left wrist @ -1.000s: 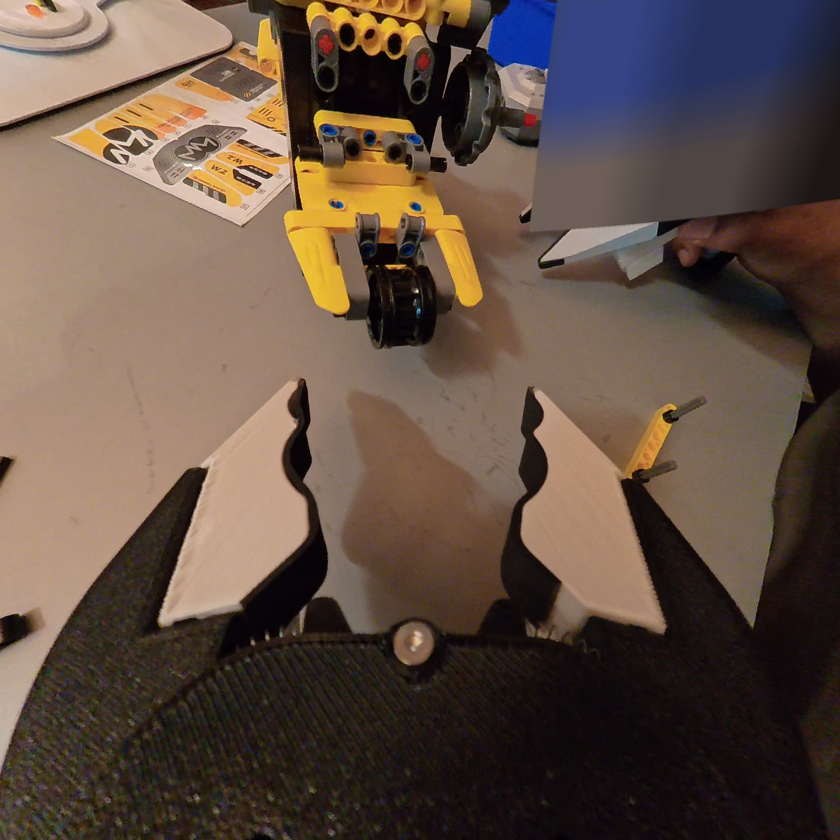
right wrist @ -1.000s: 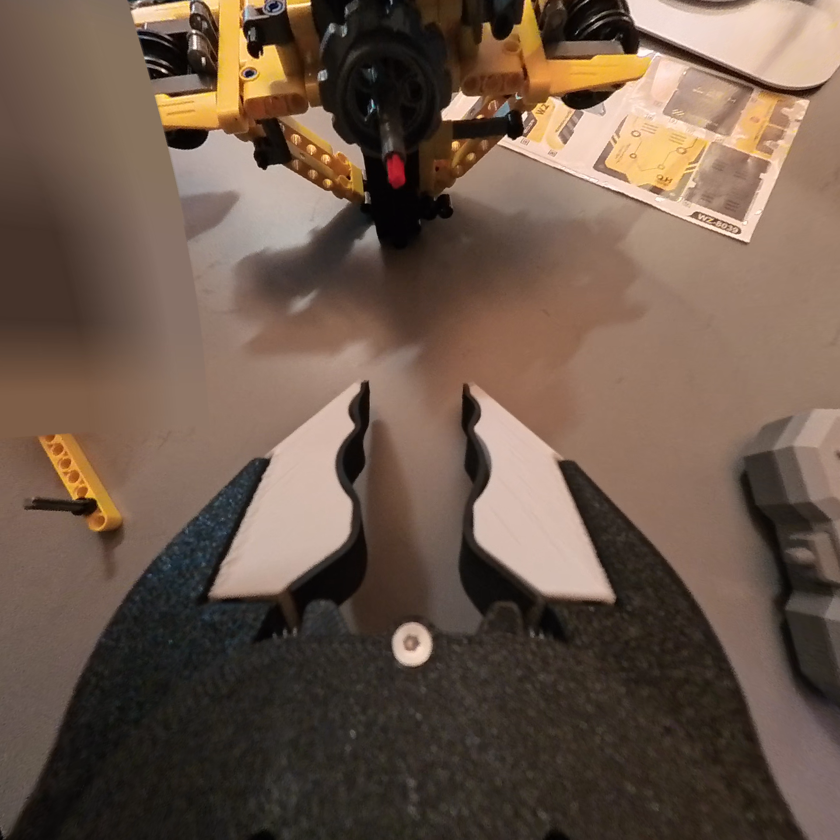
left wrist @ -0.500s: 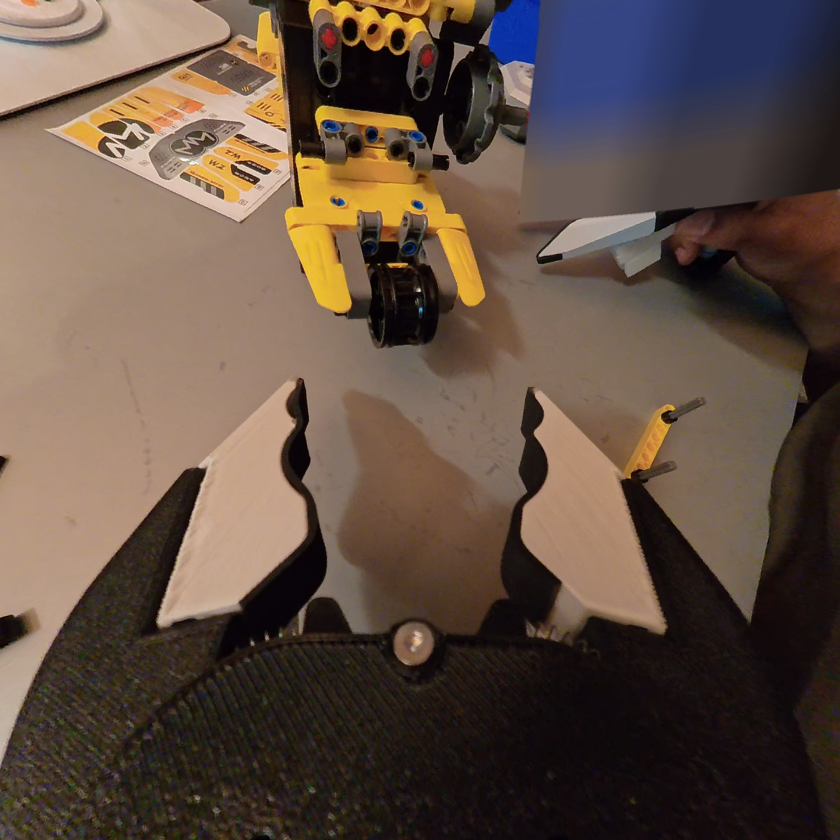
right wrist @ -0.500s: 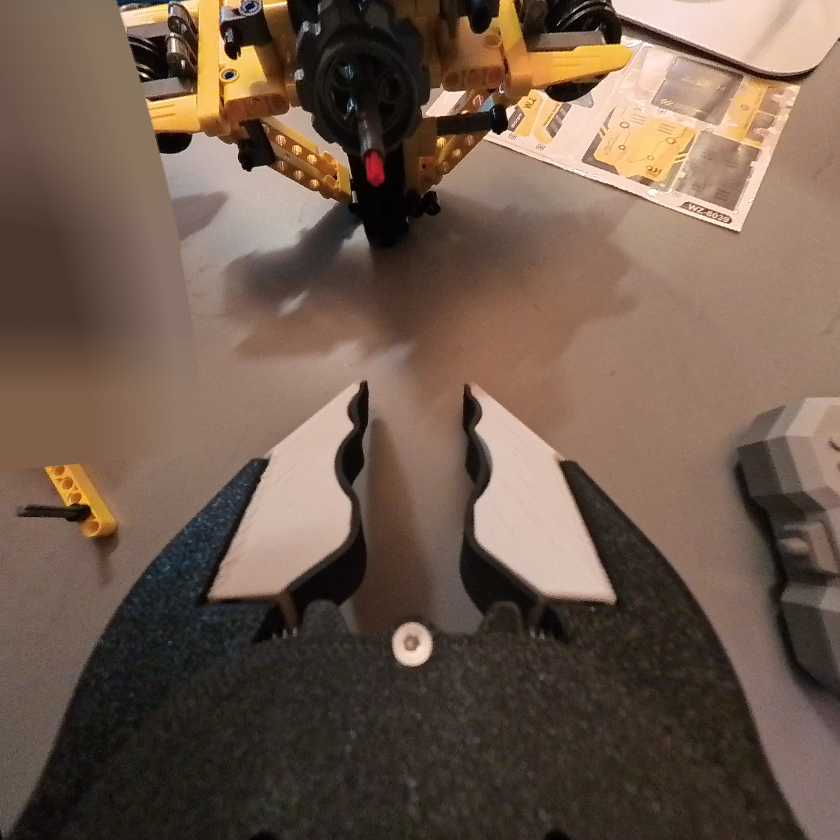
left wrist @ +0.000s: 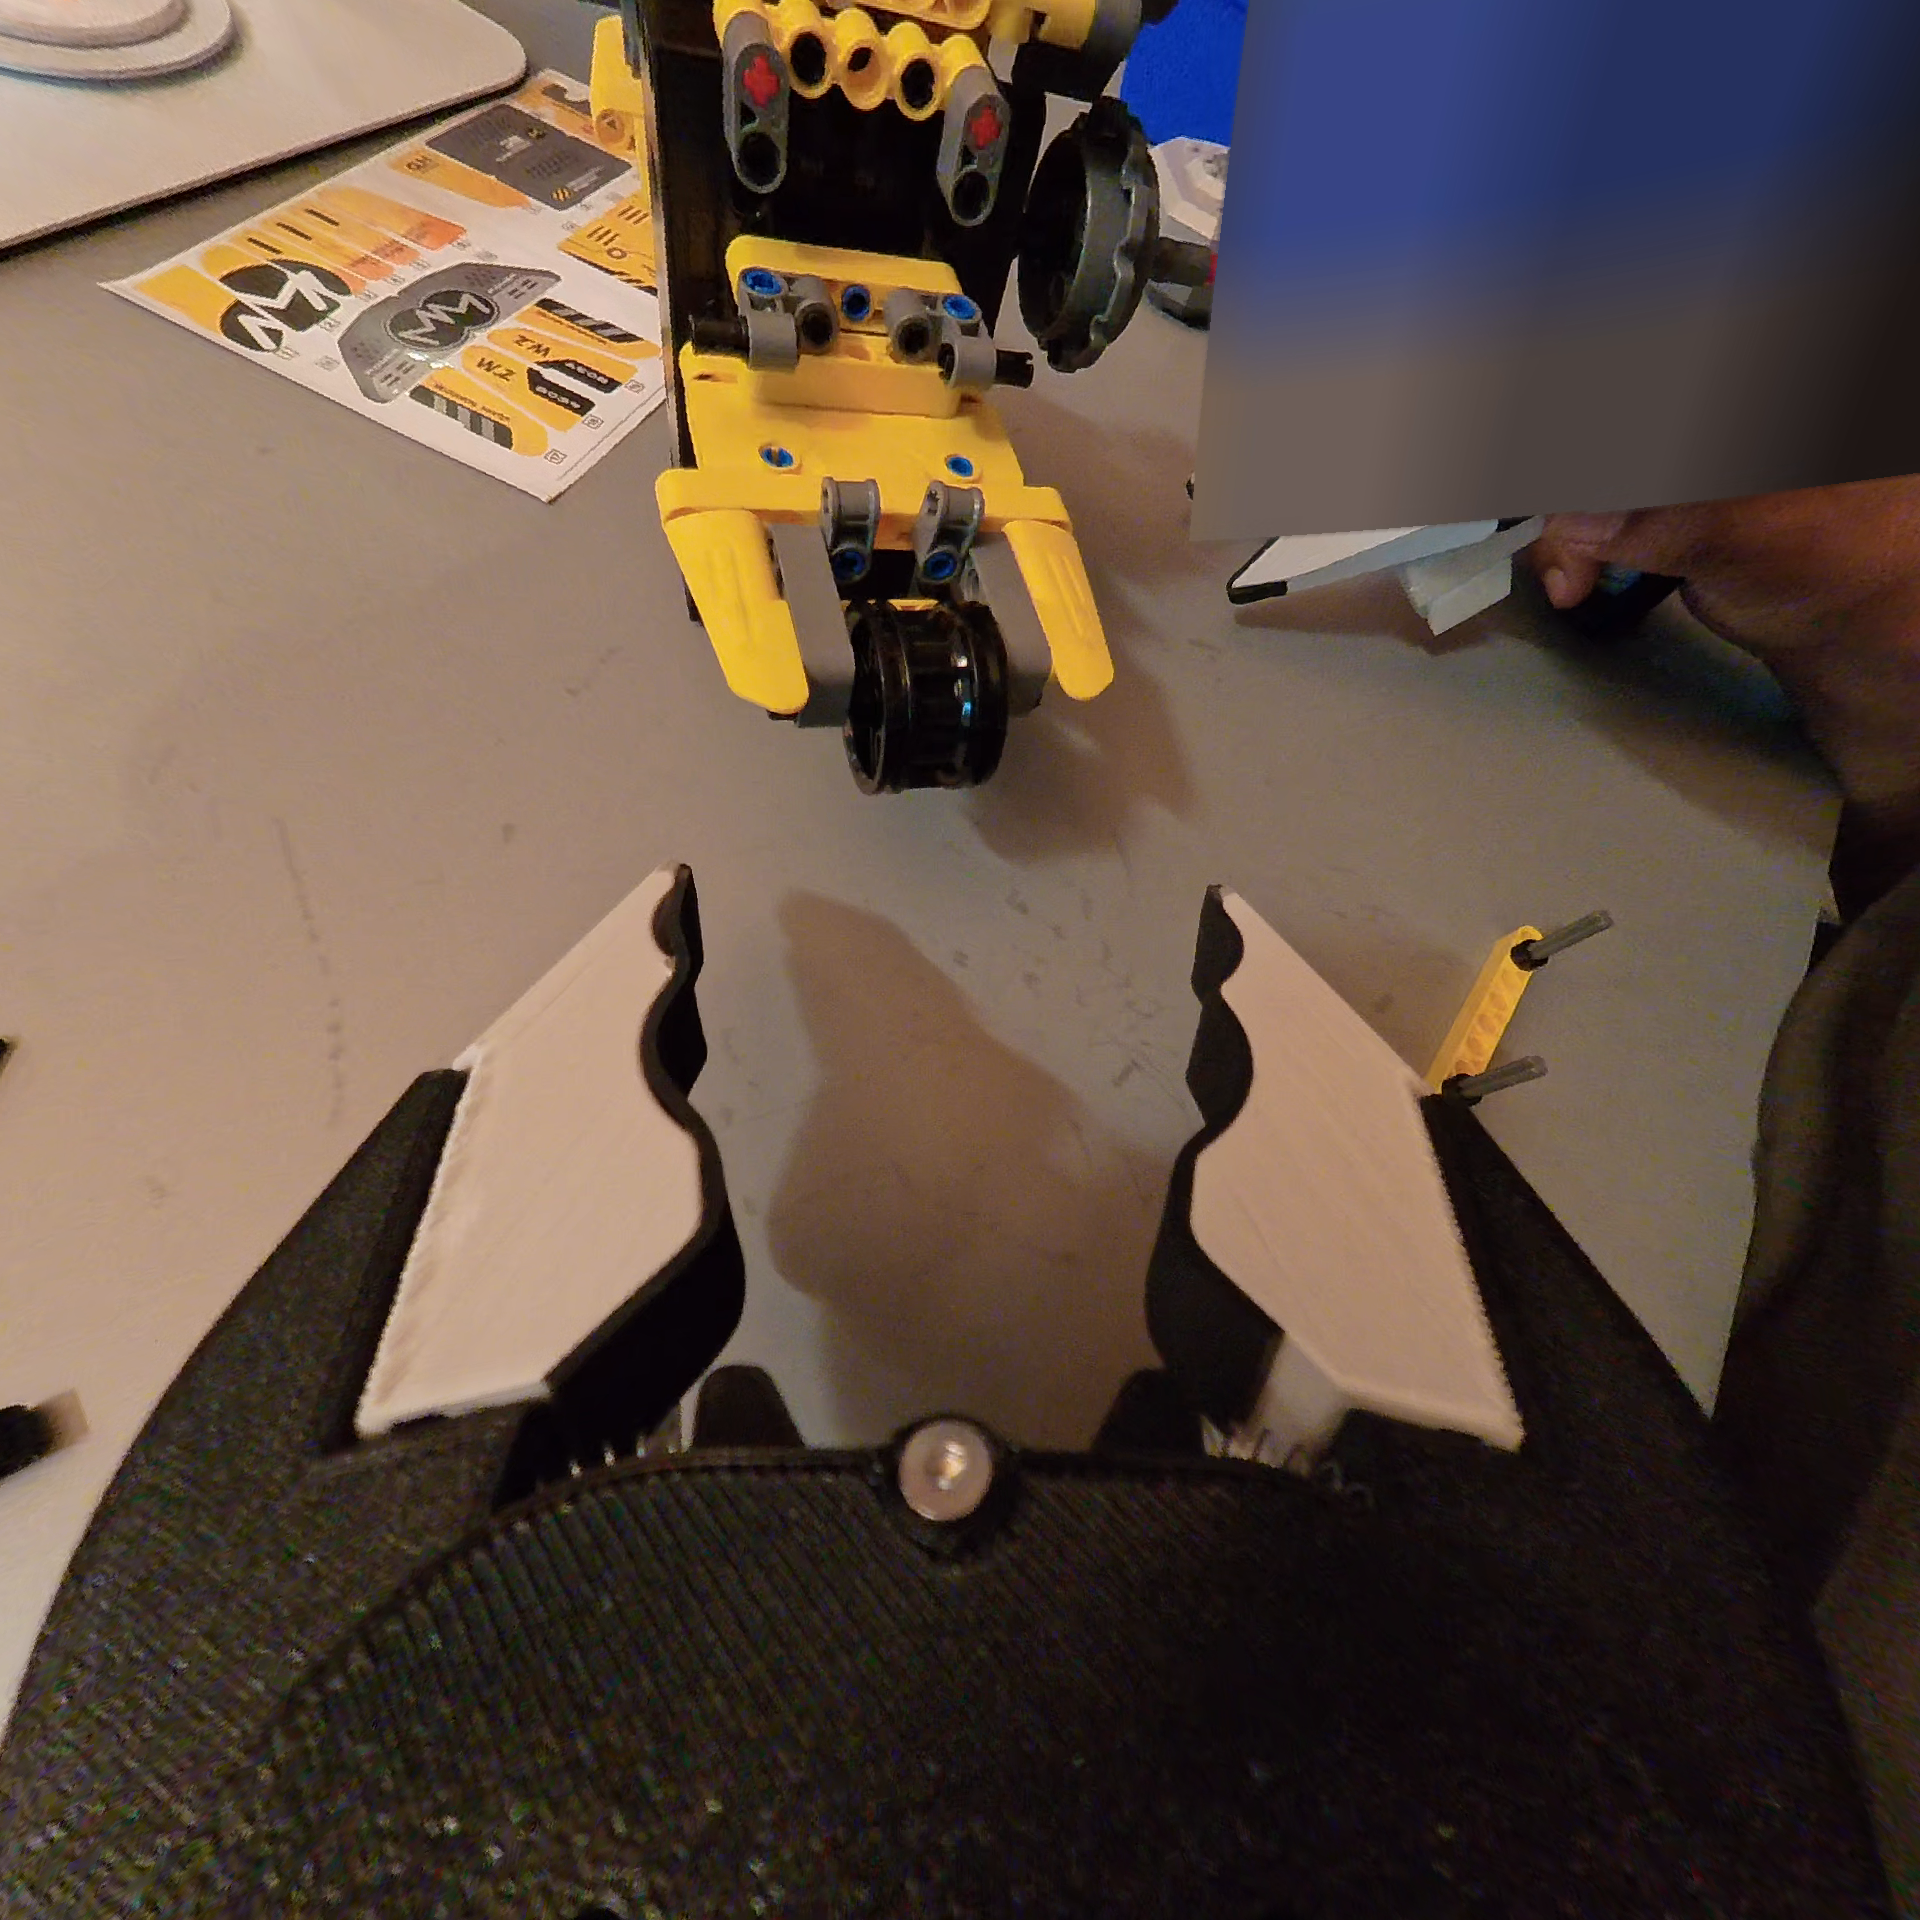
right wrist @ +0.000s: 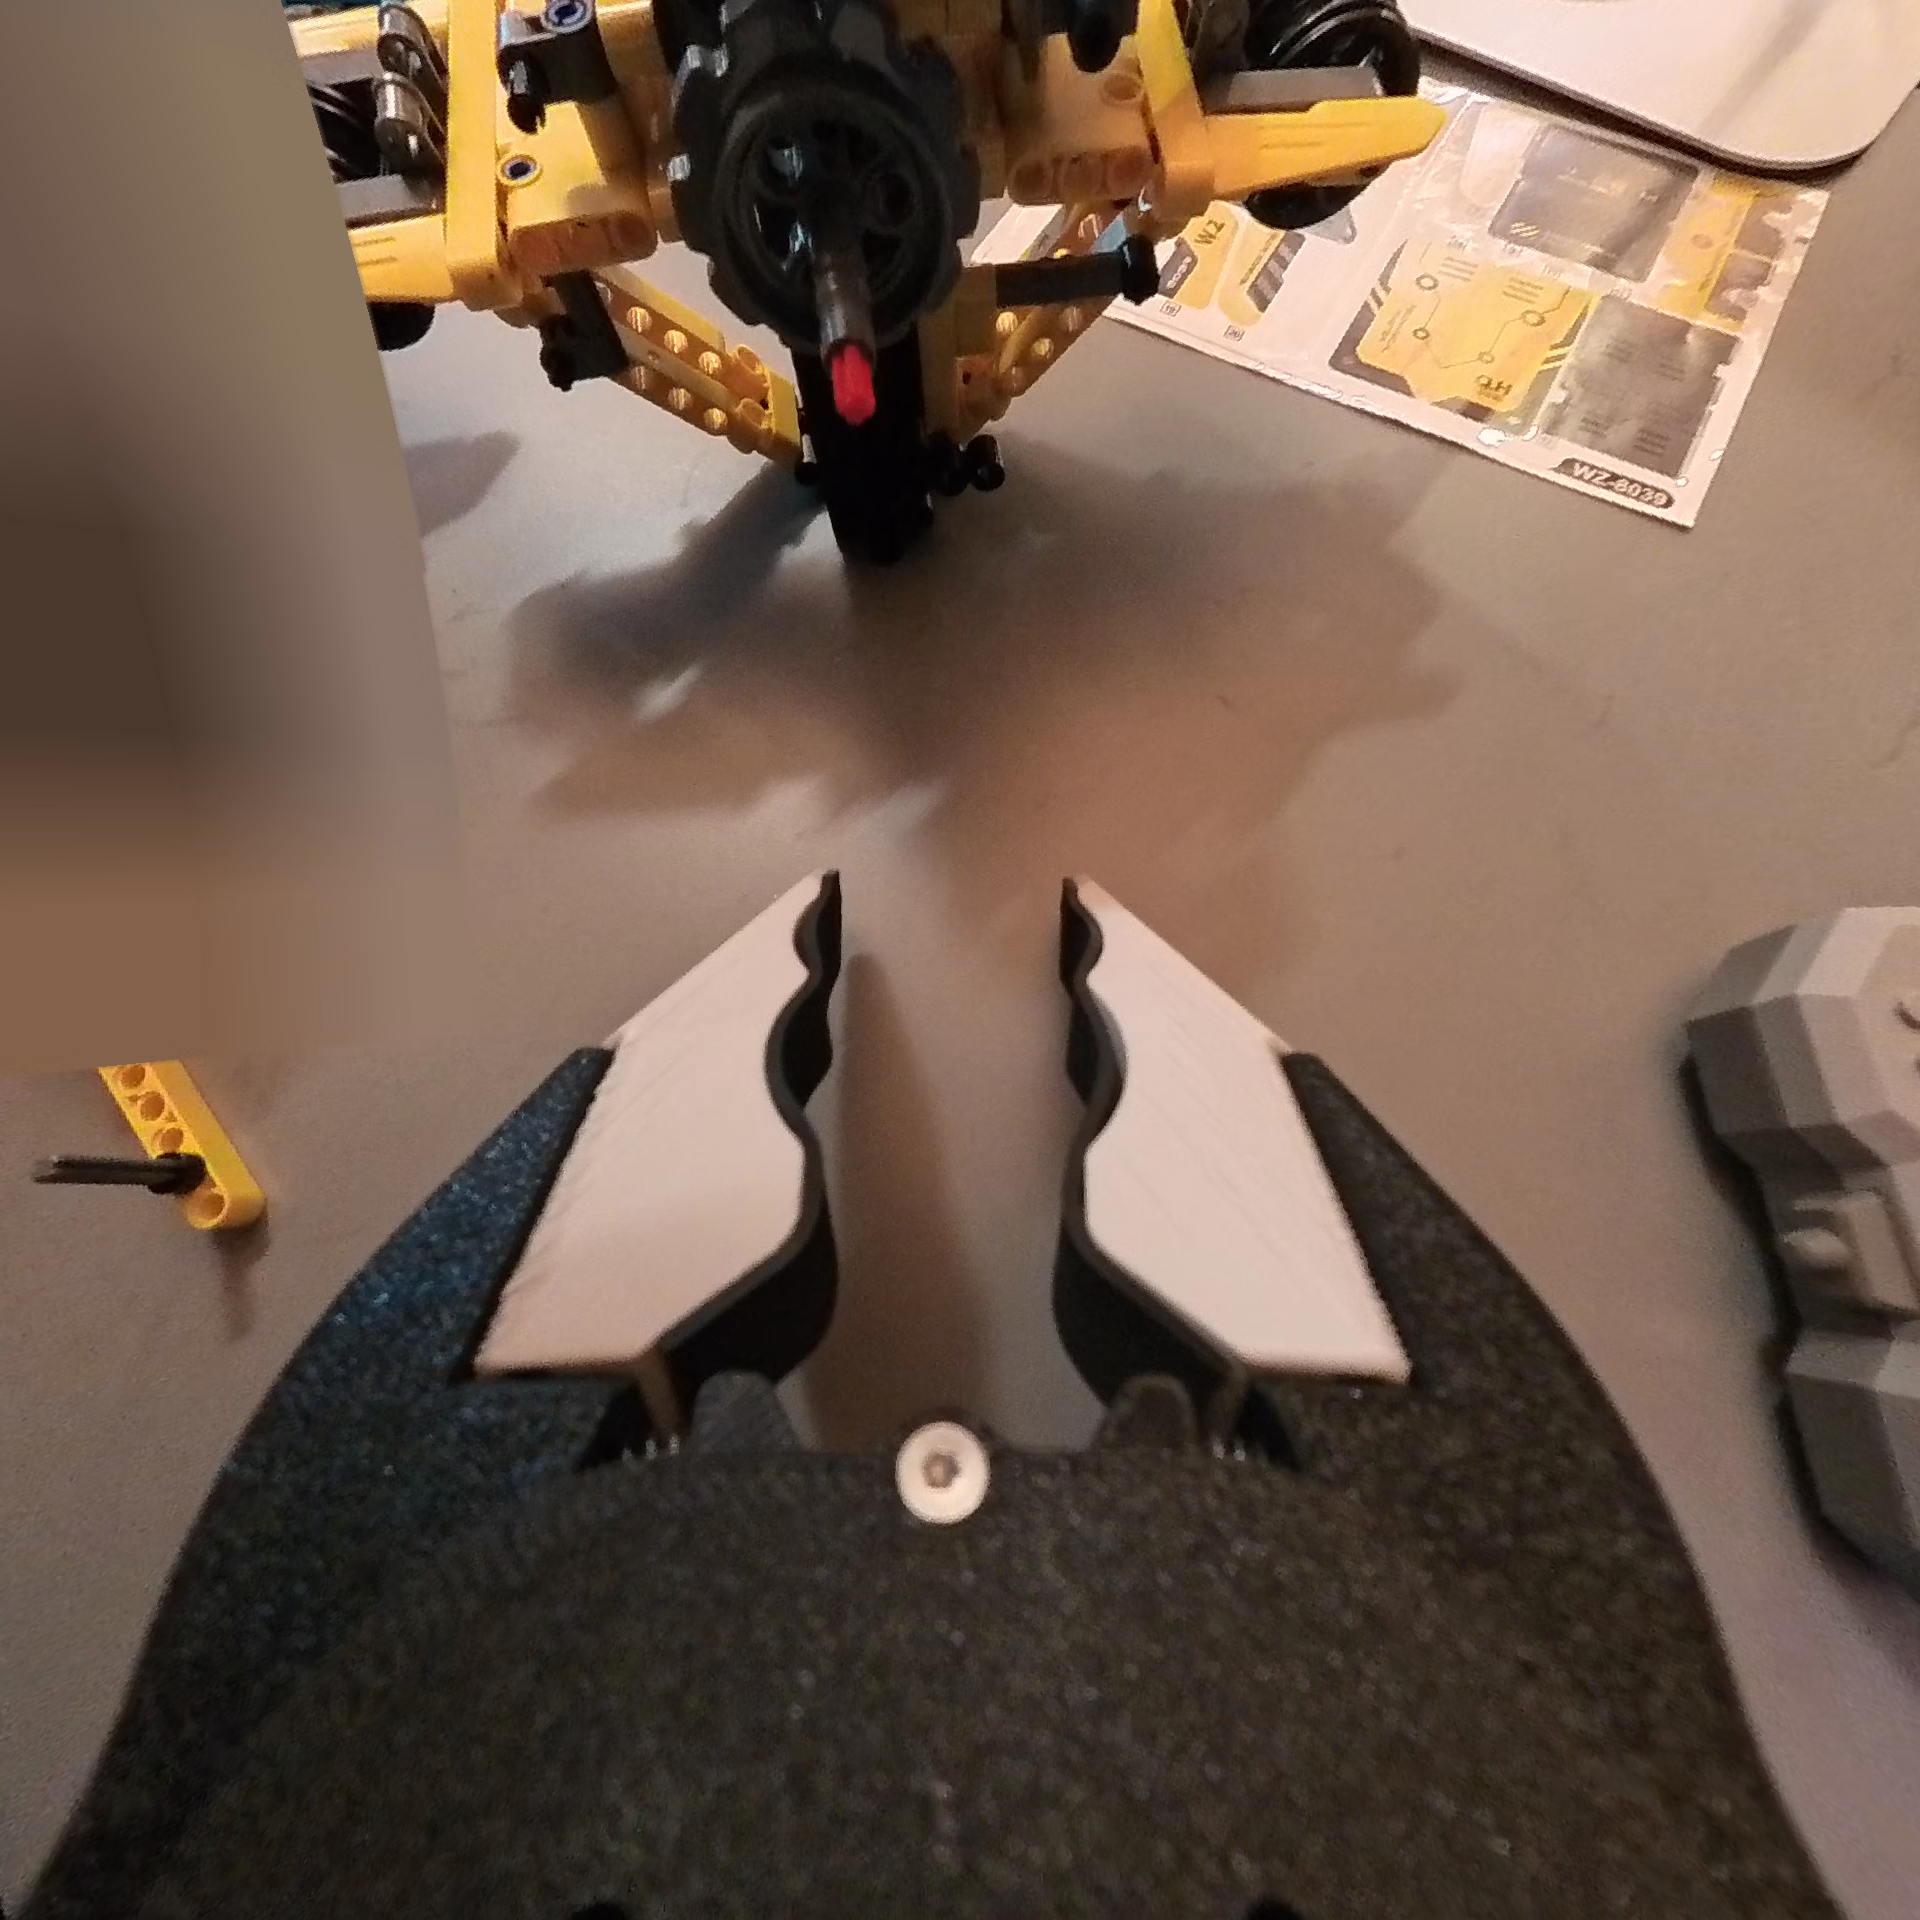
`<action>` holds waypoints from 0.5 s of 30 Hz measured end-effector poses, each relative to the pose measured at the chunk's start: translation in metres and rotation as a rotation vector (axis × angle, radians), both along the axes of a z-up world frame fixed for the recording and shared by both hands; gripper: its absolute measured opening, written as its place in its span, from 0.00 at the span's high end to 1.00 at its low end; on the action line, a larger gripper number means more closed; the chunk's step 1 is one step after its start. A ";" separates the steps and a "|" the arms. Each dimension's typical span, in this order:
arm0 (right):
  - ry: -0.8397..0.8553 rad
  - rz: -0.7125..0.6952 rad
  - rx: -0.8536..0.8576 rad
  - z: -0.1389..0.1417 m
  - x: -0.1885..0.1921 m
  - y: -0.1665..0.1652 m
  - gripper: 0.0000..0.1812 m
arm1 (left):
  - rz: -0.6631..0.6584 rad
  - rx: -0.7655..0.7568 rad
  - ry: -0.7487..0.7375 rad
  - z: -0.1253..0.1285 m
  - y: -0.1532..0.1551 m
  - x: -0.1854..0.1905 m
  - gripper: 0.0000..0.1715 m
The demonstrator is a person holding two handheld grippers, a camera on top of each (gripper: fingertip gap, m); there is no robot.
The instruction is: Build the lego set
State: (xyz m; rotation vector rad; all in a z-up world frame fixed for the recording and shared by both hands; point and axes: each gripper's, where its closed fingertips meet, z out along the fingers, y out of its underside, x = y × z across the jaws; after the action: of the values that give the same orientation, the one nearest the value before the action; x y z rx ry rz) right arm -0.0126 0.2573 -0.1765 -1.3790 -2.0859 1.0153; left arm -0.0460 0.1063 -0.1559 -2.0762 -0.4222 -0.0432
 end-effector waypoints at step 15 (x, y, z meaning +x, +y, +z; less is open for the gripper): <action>-0.001 -0.001 -0.002 0.000 0.000 0.000 0.77 | 0.001 -0.001 -0.006 0.000 0.000 0.000 0.46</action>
State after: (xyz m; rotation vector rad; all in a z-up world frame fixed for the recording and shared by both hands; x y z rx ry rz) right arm -0.0128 0.2575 -0.1766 -1.3811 -2.0850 1.0165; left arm -0.0463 0.1064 -0.1563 -2.0774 -0.4265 -0.0482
